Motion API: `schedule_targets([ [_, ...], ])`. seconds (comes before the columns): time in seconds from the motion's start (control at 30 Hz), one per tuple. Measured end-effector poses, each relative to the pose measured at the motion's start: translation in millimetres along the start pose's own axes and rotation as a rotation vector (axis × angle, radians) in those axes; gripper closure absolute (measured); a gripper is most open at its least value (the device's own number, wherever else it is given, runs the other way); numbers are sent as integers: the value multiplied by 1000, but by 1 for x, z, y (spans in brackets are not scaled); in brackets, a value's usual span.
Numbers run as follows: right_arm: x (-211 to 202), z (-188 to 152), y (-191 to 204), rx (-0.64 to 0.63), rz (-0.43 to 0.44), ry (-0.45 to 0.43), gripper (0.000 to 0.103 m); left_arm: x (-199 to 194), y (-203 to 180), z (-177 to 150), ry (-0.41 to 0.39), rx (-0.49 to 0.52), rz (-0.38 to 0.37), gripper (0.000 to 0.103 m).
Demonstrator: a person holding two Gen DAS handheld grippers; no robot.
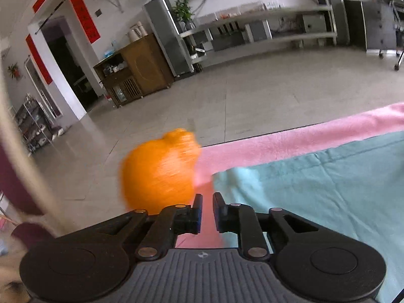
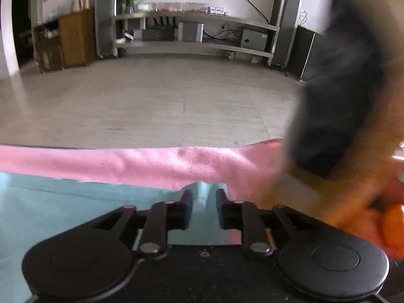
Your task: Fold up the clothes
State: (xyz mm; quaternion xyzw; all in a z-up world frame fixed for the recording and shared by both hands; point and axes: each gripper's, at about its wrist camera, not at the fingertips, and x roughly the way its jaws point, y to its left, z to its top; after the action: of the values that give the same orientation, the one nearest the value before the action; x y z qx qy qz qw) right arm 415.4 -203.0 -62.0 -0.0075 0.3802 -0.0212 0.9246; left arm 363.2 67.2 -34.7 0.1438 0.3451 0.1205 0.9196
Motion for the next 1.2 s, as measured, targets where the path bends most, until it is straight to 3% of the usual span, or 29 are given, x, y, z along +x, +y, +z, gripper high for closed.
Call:
schedule_targets([
  [0.17,-104,-14,-33,111,153,7,72,-87,41,-22,25,-21,-52,80],
  [0.33,-188,-52,-60,208,266,9,67,-146,54,-63,124,-105,-134,79],
  [0.4,-207,-72,-72,291,300,-3,54,-147,47,-83,155,-173,-200,79],
  [0.5,-203,-106,-81,405,328,3,49,-129,37,-113,178,-273,-288,79],
  [0.57,-177,-126,-87,461,359,54,49,-113,25,-119,199,-248,-275,89],
  [0.6,-162,-133,-89,465,351,82,51,-109,20,-119,177,-223,-273,88],
  [0.63,-144,-138,-91,460,329,119,56,-105,15,-119,149,-197,-266,87],
  [0.67,-128,-140,-93,462,323,150,76,-103,11,-118,113,-172,-247,87],
  [0.7,-113,-141,-94,466,322,178,90,-99,8,-116,88,-159,-235,88],
  [0.83,-74,-150,-89,509,462,248,90,-72,4,-118,113,-179,-261,92],
  [0.93,-47,-157,-84,538,570,293,91,-58,0,-127,144,-112,-169,88],
  [1.0,-39,-160,-90,530,567,279,102,-57,10,-129,153,-137,-141,87],
  [1.1,-39,-166,-130,653,485,227,103,-55,27,-134,189,-190,-81,88],
  [1.2,-50,-176,-170,781,357,160,103,-55,34,-138,202,-173,-40,88],
])
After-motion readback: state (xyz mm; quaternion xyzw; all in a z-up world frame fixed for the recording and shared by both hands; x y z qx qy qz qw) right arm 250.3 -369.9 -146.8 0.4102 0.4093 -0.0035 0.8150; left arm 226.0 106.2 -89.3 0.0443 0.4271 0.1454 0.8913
